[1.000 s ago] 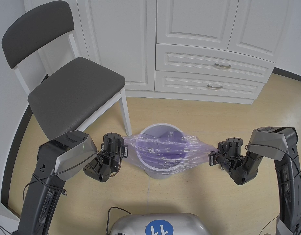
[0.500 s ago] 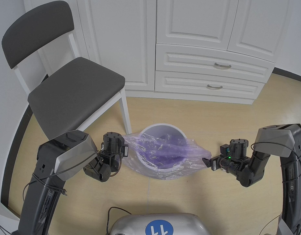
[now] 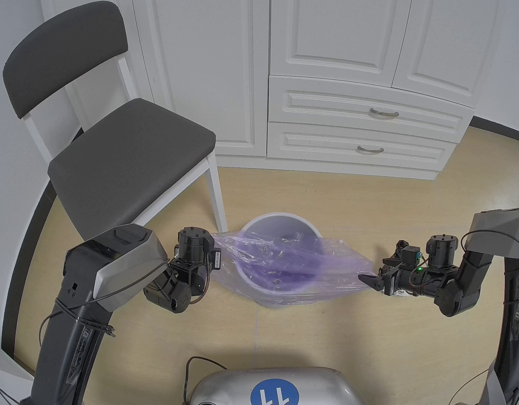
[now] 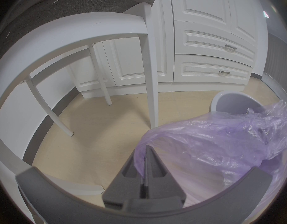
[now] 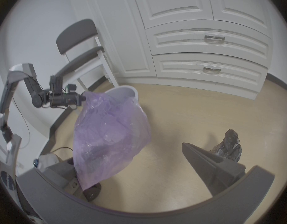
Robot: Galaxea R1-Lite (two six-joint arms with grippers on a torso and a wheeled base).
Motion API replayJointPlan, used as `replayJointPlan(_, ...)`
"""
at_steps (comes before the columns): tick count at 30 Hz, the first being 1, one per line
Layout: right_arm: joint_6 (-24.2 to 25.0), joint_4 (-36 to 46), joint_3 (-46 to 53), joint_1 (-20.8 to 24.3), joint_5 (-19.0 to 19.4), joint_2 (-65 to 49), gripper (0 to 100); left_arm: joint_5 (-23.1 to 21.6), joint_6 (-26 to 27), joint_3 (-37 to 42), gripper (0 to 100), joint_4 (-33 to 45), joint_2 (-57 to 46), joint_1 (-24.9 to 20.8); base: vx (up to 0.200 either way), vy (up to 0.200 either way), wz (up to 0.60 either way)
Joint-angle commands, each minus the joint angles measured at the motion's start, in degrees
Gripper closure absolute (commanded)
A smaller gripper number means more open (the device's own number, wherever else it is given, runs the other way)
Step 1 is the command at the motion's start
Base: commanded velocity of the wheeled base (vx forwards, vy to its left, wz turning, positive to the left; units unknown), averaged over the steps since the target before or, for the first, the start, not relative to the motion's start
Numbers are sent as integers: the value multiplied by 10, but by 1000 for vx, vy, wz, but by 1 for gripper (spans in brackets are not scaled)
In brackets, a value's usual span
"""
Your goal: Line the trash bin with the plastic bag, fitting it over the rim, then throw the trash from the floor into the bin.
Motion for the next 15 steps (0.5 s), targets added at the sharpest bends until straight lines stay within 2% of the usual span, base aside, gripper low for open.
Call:
replayJointPlan(1,39,-35,-3,-30,36,22,0,0,0,-3,100,1,4,1,0,0,0)
replayJointPlan(4,74,-85,-3,-41,62,44,0,0,0,-6,100,1,5,2,0,0,0)
replayJointPlan(7,89,-121,-4,-49,68,61,0,0,0,-8,100,1,9,3,0,0,0)
replayJointPlan(11,103,-134,-7,-53,86,66,0,0,0,-13,100,2,11,4,0,0,0)
replayJointPlan(15,110,-134,-14,-54,87,67,0,0,0,-14,100,2,11,4,0,0,0)
